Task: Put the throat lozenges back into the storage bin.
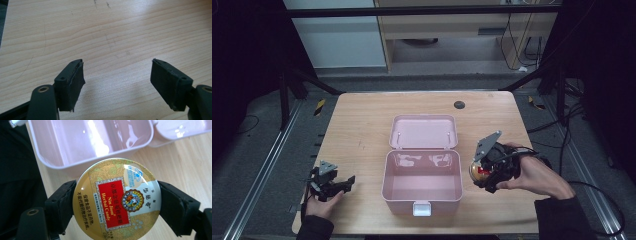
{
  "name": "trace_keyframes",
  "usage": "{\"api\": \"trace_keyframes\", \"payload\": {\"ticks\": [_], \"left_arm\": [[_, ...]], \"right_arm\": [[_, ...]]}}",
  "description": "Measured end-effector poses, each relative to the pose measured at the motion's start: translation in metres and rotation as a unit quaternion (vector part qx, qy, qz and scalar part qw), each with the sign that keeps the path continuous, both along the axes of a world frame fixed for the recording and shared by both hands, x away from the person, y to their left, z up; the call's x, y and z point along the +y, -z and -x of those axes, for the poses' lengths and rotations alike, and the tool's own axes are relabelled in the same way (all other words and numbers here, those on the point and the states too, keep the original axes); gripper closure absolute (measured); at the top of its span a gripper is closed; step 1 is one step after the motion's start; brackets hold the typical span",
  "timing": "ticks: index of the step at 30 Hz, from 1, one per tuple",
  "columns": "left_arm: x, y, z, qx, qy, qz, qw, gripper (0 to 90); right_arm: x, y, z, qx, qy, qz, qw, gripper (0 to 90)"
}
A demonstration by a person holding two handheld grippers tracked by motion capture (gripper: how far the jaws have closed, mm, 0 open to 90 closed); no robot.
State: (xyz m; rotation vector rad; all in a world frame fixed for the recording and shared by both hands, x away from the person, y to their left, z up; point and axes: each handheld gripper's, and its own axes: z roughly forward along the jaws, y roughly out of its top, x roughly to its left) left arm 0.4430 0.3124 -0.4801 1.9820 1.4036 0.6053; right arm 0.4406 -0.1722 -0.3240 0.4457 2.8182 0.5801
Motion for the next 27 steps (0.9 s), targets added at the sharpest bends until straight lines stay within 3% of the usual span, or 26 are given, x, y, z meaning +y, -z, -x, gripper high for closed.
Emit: {"api": "trace_keyframes", "payload": {"ticks": [14,27], "left_arm": [[0.0,0.0,0.0,0.001,0.0,0.0,1.0,26.1],[-0.001,0.001,-0.001,0.001,0.002,-0.001,1.0,26.2]], "right_arm": [[0.033,-0.012,-0.009,-0.004,-0.021,0.004,0.9998,20.8],[0.064,-0.003,-0.019,0.008,-0.046,0.013,0.9988,20.8]]}}
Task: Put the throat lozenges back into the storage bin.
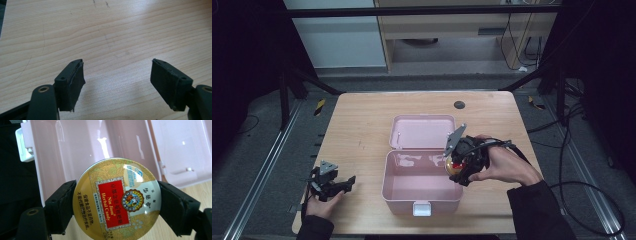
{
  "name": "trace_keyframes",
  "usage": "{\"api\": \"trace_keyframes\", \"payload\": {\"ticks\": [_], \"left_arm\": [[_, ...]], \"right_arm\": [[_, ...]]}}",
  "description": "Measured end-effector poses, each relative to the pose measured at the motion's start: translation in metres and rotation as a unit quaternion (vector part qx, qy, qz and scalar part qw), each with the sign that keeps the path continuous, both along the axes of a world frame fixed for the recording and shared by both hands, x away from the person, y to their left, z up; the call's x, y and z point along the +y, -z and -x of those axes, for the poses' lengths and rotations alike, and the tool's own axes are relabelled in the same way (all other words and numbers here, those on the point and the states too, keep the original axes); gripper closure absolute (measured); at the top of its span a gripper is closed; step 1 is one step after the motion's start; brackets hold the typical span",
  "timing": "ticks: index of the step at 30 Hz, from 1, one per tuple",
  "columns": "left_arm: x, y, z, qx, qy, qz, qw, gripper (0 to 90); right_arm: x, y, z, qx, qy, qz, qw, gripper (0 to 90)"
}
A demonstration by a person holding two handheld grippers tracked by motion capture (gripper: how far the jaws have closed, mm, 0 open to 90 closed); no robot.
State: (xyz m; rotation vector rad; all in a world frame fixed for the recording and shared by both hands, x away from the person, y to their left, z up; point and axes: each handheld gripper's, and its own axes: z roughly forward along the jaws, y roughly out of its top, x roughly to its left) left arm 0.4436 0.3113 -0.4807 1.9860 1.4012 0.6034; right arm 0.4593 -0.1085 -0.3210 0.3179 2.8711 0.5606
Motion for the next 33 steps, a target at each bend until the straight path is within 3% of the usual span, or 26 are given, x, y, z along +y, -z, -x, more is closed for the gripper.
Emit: {"api": "trace_keyframes", "payload": {"ticks": [20,33], "left_arm": [[0.0,0.0,0.0,-0.001,0.0,0.001,1.0,26.2],[0.0,0.0,0.0,0.0,-0.001,0.001,1.0,26.2]], "right_arm": [[0.028,0.027,-0.004,0.015,-0.031,0.015,0.9993,20.8],[0.028,0.045,-0.005,0.027,-0.035,0.02,0.9988,20.8]]}}
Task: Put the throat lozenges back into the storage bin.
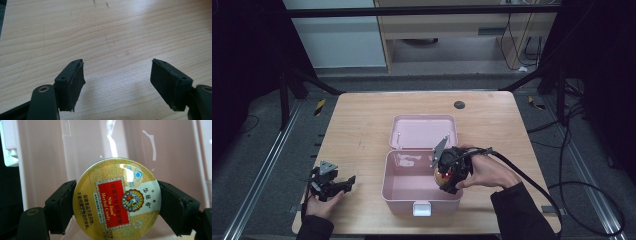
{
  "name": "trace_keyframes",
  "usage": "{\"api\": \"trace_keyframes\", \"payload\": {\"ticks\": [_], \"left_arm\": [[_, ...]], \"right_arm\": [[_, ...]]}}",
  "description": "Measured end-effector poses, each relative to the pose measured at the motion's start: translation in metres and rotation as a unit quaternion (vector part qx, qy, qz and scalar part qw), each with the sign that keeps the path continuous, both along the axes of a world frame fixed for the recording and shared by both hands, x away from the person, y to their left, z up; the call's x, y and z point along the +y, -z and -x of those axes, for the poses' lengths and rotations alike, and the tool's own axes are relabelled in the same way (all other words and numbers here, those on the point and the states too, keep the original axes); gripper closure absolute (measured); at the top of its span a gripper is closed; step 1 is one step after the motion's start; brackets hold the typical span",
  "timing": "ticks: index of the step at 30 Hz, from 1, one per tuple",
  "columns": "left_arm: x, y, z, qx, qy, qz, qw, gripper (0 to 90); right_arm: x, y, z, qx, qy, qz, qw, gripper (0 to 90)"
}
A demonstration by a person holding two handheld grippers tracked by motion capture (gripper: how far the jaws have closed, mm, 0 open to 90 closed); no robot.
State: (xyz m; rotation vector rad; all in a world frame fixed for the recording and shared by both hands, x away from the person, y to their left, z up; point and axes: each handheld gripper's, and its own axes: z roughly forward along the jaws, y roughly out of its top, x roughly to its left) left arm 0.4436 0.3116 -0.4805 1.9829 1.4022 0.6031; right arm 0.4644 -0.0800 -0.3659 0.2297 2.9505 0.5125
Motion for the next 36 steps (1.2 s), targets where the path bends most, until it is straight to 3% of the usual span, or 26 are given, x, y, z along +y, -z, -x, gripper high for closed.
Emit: {"api": "trace_keyframes", "payload": {"ticks": [31,36], "left_arm": [[0.0,0.0,0.001,-0.001,0.001,-0.001,1.0,26.2],[0.0,0.0,0.001,0.0,0.001,-0.001,1.0,26.2]], "right_arm": [[0.004,0.027,-0.003,0.007,-0.007,0.024,0.9997,20.7],[0.002,0.032,-0.004,0.014,0.0,0.015,0.9998,20.5]]}}
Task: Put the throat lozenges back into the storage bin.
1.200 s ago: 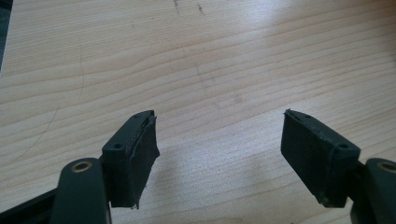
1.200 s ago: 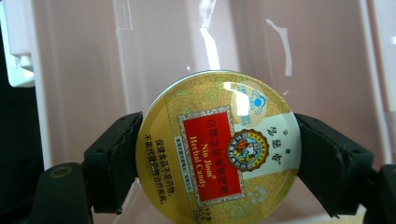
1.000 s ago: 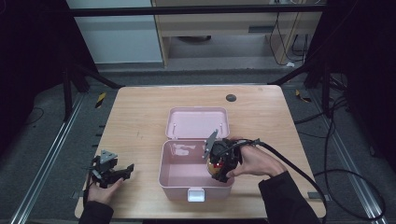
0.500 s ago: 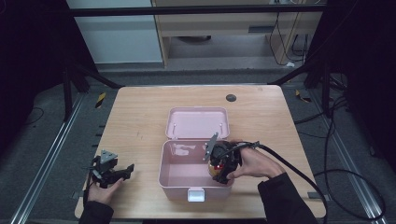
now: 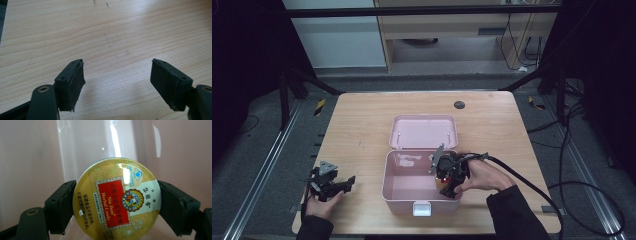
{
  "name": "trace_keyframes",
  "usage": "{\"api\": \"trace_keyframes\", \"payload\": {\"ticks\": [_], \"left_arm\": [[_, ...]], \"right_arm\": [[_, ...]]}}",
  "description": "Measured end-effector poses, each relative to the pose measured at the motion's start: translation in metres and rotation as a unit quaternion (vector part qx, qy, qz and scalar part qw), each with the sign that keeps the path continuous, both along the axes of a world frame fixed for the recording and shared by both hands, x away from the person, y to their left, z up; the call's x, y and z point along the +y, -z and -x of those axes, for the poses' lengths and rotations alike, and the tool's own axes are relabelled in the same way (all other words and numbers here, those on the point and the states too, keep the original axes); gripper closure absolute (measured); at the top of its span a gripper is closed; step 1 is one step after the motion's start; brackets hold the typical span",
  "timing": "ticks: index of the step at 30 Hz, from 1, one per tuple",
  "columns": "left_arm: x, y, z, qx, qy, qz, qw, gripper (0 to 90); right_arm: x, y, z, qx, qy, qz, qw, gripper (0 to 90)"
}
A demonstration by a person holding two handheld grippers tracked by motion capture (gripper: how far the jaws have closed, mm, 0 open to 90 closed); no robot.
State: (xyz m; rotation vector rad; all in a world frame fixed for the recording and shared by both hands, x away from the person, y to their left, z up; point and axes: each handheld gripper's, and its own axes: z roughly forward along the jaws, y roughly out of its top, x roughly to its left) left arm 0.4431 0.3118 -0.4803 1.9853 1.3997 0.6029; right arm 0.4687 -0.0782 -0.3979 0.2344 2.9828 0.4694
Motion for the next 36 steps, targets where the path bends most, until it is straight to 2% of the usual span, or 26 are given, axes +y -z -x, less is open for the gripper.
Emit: {"api": "trace_keyframes", "payload": {"ticks": [4,7,14,17,22,26,30,31,33,36], "left_arm": [[0.0,0.0,0.0,0.001,0.0,-0.001,1.0,26.2],[0.0,0.0,0.0,0.001,-0.001,-0.001,1.0,26.2],[0.0,0.001,-0.001,0.002,0.0,0.0,1.0,26.2],[0.0,0.001,-0.001,0.002,0.0,0.0,1.0,26.2],[-0.001,0.001,0.0,0.002,0.001,-0.001,1.0,26.3],[-0.001,0.001,0.0,0.003,0.001,-0.001,1.0,26.5],[-0.001,0.0,0.0,0.003,0.001,0.0,1.0,27.0],[-0.001,0.0,0.0,0.003,0.001,0.0,1.0,27.1],[-0.001,0.0,0.0,0.003,0.002,0.0,1.0,27.6],[-0.001,0.0,0.0,0.003,0.001,0.003,1.0,28.5]], "right_arm": [[-0.003,0.002,0.0,0.011,0.007,-0.009,0.9999,20.4],[-0.002,0.003,0.001,0.015,0.006,0.004,0.9999,17.8],[-0.003,0.002,0.002,0.012,0.004,0.003,0.9999,16.1],[-0.006,-0.003,0.001,0.004,0.009,-0.013,0.9999,16.2],[-0.014,-0.019,0.002,-0.019,0.032,-0.061,0.9974,16.8],[-0.026,-0.034,0.003,-0.06,0.06,-0.103,0.991,16.6],[-0.039,-0.047,0.003,-0.117,0.098,-0.126,0.9803,16.7],[-0.042,-0.049,0.004,-0.128,0.107,-0.13,0.9774,16.4],[-0.051,-0.053,0.003,-0.133,0.128,-0.155,0.9704,16.2],[-0.064,-0.054,0.005,-0.146,0.163,-0.187,0.9576,14.3]]}}
